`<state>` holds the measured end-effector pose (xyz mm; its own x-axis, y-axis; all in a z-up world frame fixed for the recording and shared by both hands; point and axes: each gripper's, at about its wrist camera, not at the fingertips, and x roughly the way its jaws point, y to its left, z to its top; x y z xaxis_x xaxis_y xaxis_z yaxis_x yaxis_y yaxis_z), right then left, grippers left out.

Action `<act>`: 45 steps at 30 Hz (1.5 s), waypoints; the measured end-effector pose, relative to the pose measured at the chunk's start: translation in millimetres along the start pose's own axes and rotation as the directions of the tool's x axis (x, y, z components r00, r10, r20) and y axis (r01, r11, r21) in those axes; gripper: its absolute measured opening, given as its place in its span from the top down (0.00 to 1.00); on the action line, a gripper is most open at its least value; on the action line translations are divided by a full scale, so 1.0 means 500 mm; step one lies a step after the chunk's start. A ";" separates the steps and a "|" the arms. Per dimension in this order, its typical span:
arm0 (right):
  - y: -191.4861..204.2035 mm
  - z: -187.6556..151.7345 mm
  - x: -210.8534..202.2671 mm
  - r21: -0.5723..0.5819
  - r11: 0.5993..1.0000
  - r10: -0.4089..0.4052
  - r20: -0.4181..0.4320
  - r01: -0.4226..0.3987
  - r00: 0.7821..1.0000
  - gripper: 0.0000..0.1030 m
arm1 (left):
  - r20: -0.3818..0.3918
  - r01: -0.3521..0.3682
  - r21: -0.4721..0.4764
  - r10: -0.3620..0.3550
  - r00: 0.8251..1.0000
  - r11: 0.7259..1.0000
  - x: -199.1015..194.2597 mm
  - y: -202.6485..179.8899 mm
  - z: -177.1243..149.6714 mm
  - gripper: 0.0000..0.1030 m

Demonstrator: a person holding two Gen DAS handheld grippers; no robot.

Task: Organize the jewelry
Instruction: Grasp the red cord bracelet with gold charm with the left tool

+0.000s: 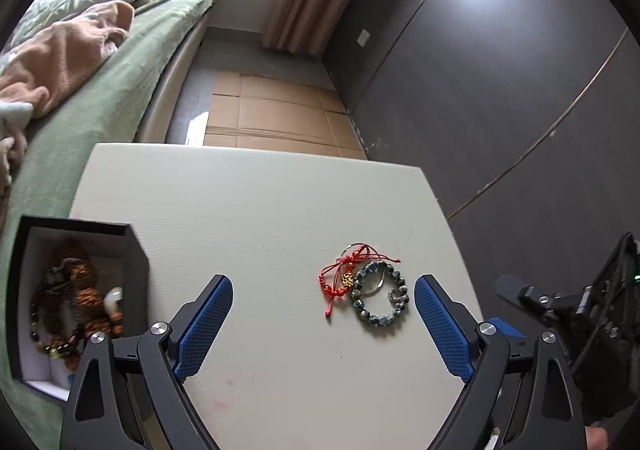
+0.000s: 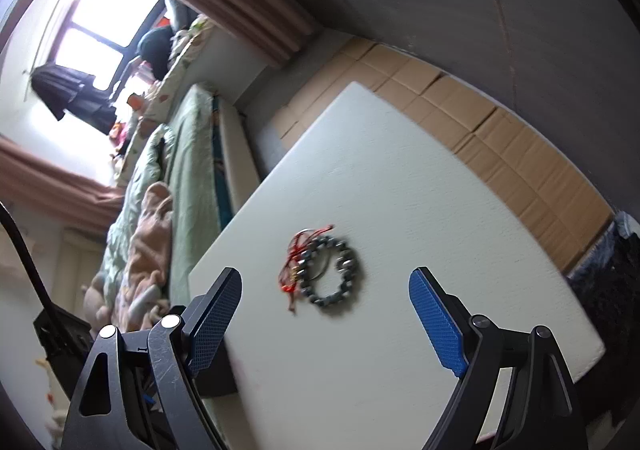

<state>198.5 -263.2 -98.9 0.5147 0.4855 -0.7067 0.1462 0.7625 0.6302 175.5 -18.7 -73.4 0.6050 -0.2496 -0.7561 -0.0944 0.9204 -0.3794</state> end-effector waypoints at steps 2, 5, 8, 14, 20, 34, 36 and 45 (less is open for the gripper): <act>-0.008 0.004 -0.002 0.017 1.000 0.000 0.005 0.000 1.000 0.16 | -0.009 -0.002 0.001 0.002 1.000 1.000 0.019 -0.001 0.000 0.21; -0.022 0.010 -0.002 0.043 0.999 -0.004 0.004 0.004 1.000 0.16 | -0.034 -0.006 -0.002 0.006 0.999 1.000 0.049 -0.002 0.003 0.31; -0.035 0.015 0.000 0.069 0.998 -0.001 -0.004 0.001 1.000 0.16 | -0.060 -0.030 0.022 0.032 0.998 0.999 0.083 -0.013 0.001 0.43; -0.051 0.030 -0.003 0.108 0.994 0.018 -0.003 -0.018 1.000 0.17 | -0.085 -0.074 0.076 0.080 0.993 0.994 0.127 -0.029 -0.017 0.55; -0.065 0.043 -0.014 0.135 0.991 0.008 0.026 -0.012 1.000 0.16 | -0.054 -0.131 0.116 0.138 0.989 0.985 0.148 -0.031 -0.027 0.63; -0.041 0.034 0.019 0.094 0.995 0.018 -0.028 -0.015 0.999 0.17 | -0.061 -0.168 0.303 0.195 0.979 0.938 0.151 -0.071 -0.053 0.97; -0.038 0.033 0.022 0.082 0.997 0.012 -0.033 -0.009 0.999 0.17 | -0.055 -0.142 0.276 0.163 0.985 0.951 0.135 -0.065 -0.044 0.97; -0.011 0.022 0.056 -0.012 0.999 -0.045 -0.069 0.044 0.997 0.27 | 0.003 -0.023 0.165 0.023 1.000 0.986 0.046 -0.048 -0.003 0.97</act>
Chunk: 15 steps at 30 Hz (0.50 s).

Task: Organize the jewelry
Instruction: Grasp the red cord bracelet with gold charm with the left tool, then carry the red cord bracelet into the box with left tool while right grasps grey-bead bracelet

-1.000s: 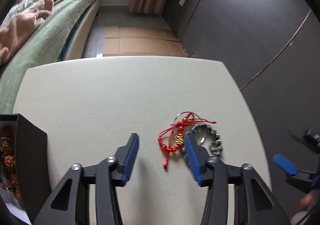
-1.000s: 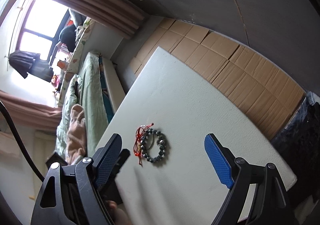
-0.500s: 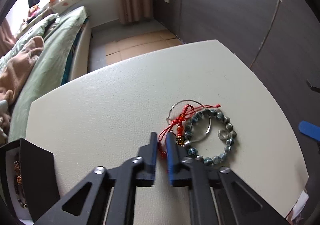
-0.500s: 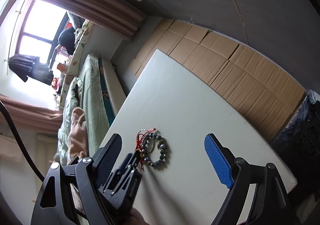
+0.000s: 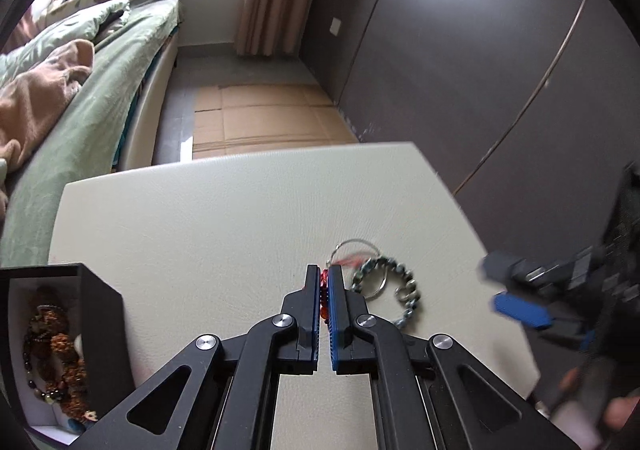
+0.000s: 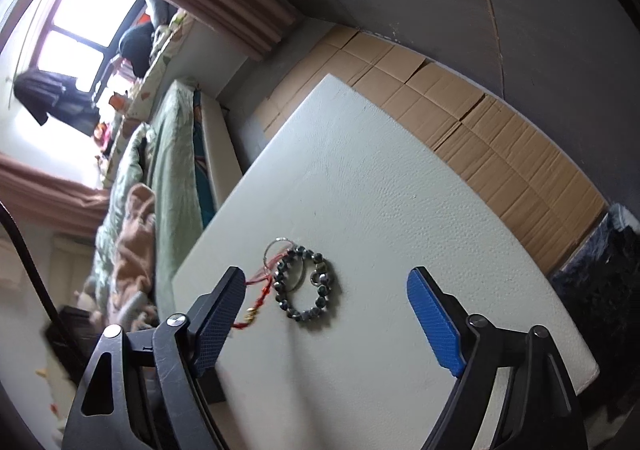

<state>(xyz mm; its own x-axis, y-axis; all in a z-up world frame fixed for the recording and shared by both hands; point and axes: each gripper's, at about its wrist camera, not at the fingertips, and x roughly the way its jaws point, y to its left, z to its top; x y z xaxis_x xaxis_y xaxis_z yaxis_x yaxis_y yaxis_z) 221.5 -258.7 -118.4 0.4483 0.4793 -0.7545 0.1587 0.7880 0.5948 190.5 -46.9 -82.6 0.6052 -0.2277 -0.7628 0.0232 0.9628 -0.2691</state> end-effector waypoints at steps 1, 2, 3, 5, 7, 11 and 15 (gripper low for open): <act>0.003 -0.001 0.006 -0.007 1.000 -0.005 -0.008 0.005 1.000 0.33 | 0.010 0.012 -0.011 -0.012 1.000 1.000 -0.011 0.003 0.003 0.97; 0.005 -0.004 0.014 -0.017 1.000 -0.013 -0.018 0.013 1.000 0.35 | 0.018 0.020 -0.018 -0.019 1.000 1.000 -0.018 0.006 0.005 0.97; 0.008 -0.005 0.019 -0.026 1.000 -0.018 -0.025 0.018 1.000 0.41 | 0.024 0.026 -0.024 -0.025 0.999 0.999 -0.023 0.008 0.007 0.97; 0.017 -0.009 0.030 -0.053 0.998 -0.027 -0.038 0.025 0.999 0.49 | 0.040 0.044 -0.039 -0.042 0.998 0.998 -0.038 0.014 0.010 0.97; 0.025 -0.014 0.040 -0.080 0.996 -0.043 -0.043 0.039 0.998 0.62 | 0.050 0.059 -0.051 -0.056 0.997 0.997 -0.050 0.021 0.011 0.97; 0.037 -0.020 0.054 -0.124 0.989 -0.091 -0.039 0.086 0.995 0.64 | 0.066 0.082 -0.079 -0.077 0.995 0.994 -0.071 0.038 0.012 0.97; 0.050 -0.027 0.069 -0.163 0.979 -0.133 -0.033 0.126 0.991 0.65 | 0.079 0.096 -0.092 -0.089 0.993 0.991 -0.088 0.050 0.010 0.97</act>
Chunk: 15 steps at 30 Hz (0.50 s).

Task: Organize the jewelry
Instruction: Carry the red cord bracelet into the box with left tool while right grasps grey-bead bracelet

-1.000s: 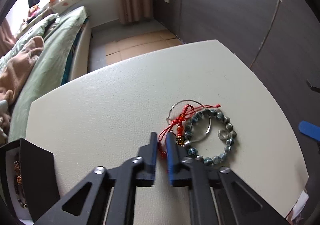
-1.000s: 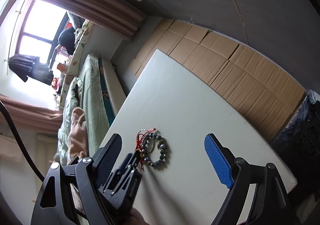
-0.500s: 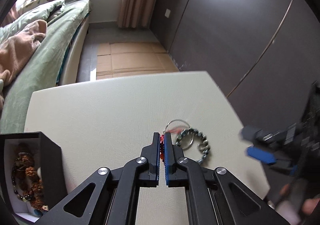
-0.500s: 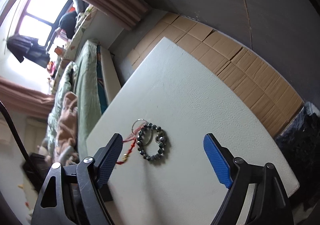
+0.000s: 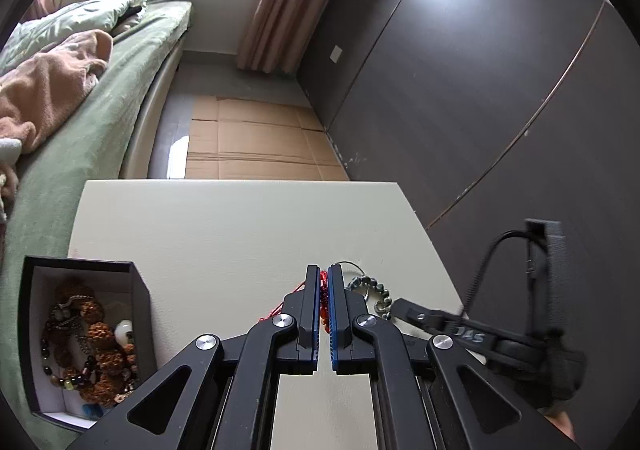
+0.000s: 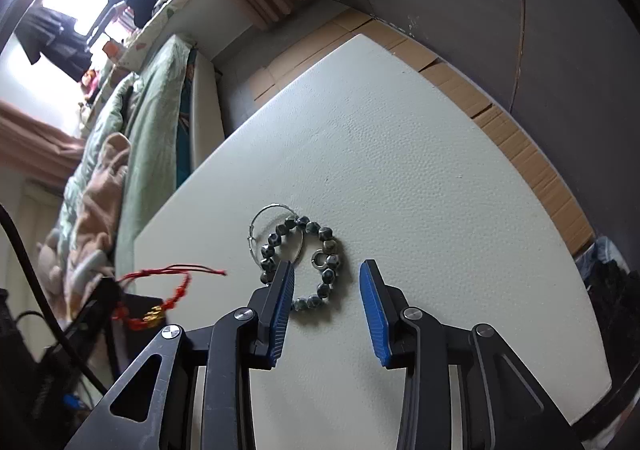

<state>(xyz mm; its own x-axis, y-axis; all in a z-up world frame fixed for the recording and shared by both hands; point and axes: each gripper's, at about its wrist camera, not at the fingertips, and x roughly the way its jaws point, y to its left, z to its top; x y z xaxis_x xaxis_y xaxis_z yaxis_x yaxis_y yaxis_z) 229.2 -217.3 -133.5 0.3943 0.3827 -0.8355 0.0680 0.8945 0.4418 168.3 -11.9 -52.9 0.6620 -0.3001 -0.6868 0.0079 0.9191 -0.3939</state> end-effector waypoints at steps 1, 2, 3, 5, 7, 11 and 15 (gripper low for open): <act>0.004 -0.001 0.003 -0.009 1.000 -0.013 0.001 0.013 1.000 0.65 | 0.003 0.005 -0.003 -0.005 1.000 1.000 -0.005 0.002 0.001 0.97; 0.008 -0.003 0.006 -0.019 0.999 -0.030 0.003 0.030 1.000 0.65 | 0.007 0.008 -0.005 -0.008 1.000 1.000 -0.010 0.004 0.002 0.97; 0.012 -0.004 0.010 -0.027 0.999 -0.042 0.002 0.042 0.999 0.65 | 0.009 0.009 -0.006 -0.009 1.000 1.000 -0.012 0.006 0.002 0.97; 0.019 -0.007 0.018 -0.042 0.998 -0.056 -0.001 0.056 0.998 0.65 | 0.018 0.013 -0.013 -0.013 1.000 1.000 -0.023 0.011 0.005 0.97; 0.027 -0.011 0.025 -0.070 0.994 -0.086 0.006 0.086 0.996 0.65 | 0.026 0.020 -0.022 -0.019 0.999 1.000 -0.033 0.017 0.006 0.97; 0.049 -0.016 0.028 -0.141 0.979 -0.140 0.044 0.145 0.989 0.68 | 0.046 0.026 -0.037 -0.024 0.999 0.999 -0.055 0.032 0.011 0.97; 0.059 -0.026 0.028 -0.182 0.969 -0.158 0.055 0.166 0.986 0.89 | 0.060 0.020 -0.048 -0.017 0.998 0.999 -0.072 0.045 0.011 0.97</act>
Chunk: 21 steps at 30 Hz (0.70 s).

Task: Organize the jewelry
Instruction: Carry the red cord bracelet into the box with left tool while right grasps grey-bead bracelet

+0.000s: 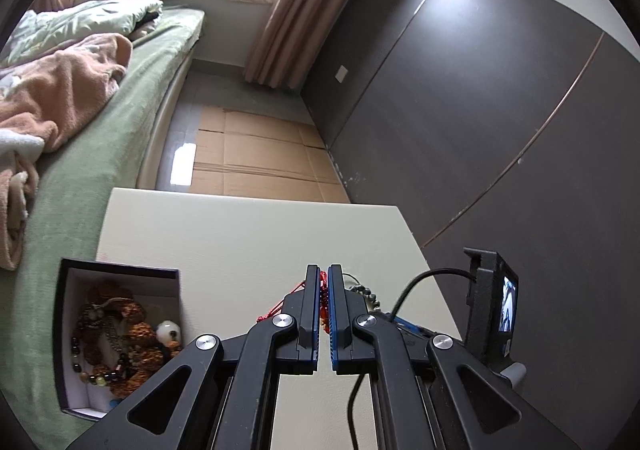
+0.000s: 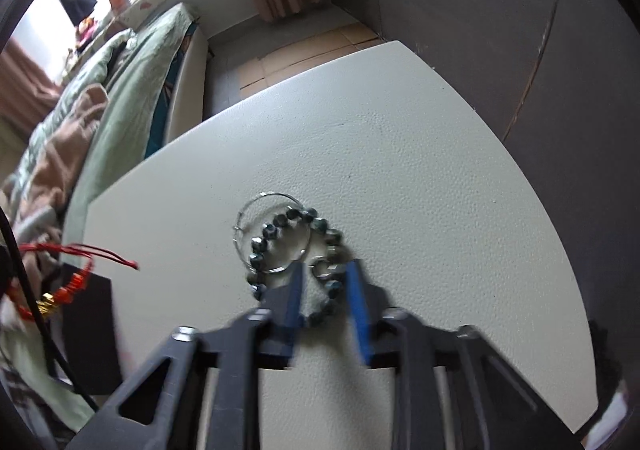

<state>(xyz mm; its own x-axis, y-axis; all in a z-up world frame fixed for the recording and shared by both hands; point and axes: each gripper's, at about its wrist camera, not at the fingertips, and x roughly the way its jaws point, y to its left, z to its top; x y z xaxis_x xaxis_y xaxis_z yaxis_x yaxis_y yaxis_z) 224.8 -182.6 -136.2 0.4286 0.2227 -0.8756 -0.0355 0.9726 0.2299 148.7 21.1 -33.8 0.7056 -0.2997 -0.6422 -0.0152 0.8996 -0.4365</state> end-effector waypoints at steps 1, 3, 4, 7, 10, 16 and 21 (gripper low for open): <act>-0.003 -0.003 -0.002 0.007 1.000 0.020 -0.004 -0.020 1.000 0.90 | 0.002 -0.001 -0.004 0.001 1.000 1.000 -0.005 0.004 0.000 0.97; -0.007 -0.006 -0.008 0.026 0.998 0.049 0.000 -0.049 0.999 0.90 | 0.007 -0.003 -0.010 0.003 1.000 1.000 -0.014 0.011 0.000 0.97; -0.012 -0.009 -0.016 0.041 0.997 0.070 0.006 -0.070 0.998 0.90 | 0.012 -0.004 -0.014 0.005 1.000 1.000 -0.021 0.016 0.000 0.97; -0.025 -0.014 -0.041 0.082 0.986 0.142 0.034 -0.144 0.989 0.90 | 0.026 -0.007 -0.023 0.008 1.000 1.000 -0.040 0.028 0.002 0.97; -0.032 -0.019 -0.065 0.103 0.975 0.192 0.067 -0.198 0.979 0.90 | 0.043 -0.015 -0.032 0.016 0.999 0.999 -0.059 0.040 0.005 0.97; -0.015 -0.022 -0.100 0.097 0.953 0.274 0.127 -0.287 0.953 0.90 | 0.085 -0.037 -0.060 0.042 0.996 0.998 -0.105 0.077 0.009 0.97; 0.021 -0.024 -0.138 0.056 0.938 0.327 0.175 -0.341 0.929 0.90 | 0.101 -0.061 -0.080 0.069 0.993 0.995 -0.136 0.107 0.008 0.97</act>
<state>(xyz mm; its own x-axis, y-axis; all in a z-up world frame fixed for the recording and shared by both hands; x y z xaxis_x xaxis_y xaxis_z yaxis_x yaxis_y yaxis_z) 184.0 -187.0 -78.5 0.5445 0.5128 -0.6637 -0.1287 0.8330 0.5380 102.9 90.7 -10.8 0.7705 -0.2032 -0.6042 -0.1153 0.8877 -0.4457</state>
